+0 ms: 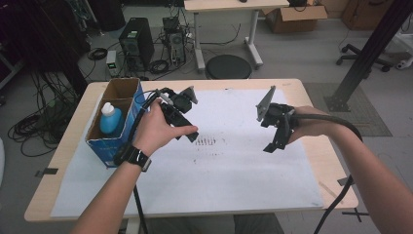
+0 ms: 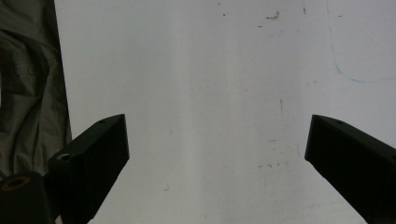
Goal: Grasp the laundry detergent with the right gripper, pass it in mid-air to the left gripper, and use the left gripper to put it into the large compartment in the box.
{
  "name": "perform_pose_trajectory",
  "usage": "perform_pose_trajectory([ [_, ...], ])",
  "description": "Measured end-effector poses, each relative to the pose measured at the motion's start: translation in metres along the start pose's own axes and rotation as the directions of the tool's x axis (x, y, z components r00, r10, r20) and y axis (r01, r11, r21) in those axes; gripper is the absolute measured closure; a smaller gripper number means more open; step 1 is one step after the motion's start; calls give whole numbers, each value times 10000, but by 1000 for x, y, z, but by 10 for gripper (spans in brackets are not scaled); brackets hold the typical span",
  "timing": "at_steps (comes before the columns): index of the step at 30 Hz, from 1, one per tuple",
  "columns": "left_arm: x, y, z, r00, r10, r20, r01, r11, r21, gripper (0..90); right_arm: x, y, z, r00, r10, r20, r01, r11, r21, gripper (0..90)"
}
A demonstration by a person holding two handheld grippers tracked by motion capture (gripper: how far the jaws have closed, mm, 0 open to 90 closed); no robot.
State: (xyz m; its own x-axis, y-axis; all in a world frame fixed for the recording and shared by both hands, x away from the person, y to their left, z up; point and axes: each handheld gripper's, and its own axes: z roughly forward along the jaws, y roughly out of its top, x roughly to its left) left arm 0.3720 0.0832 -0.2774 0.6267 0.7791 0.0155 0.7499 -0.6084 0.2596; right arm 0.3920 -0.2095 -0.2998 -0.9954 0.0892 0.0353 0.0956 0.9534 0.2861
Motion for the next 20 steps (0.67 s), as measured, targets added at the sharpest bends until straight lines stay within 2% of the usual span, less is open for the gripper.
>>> perform_pose_trajectory([
  [20, -1, -3, -4, 9999, 57, 86, -56, 9999, -97, 46, 2, -1, 1, 10000, 49, -41, -49, 10000, 59, 61],
])
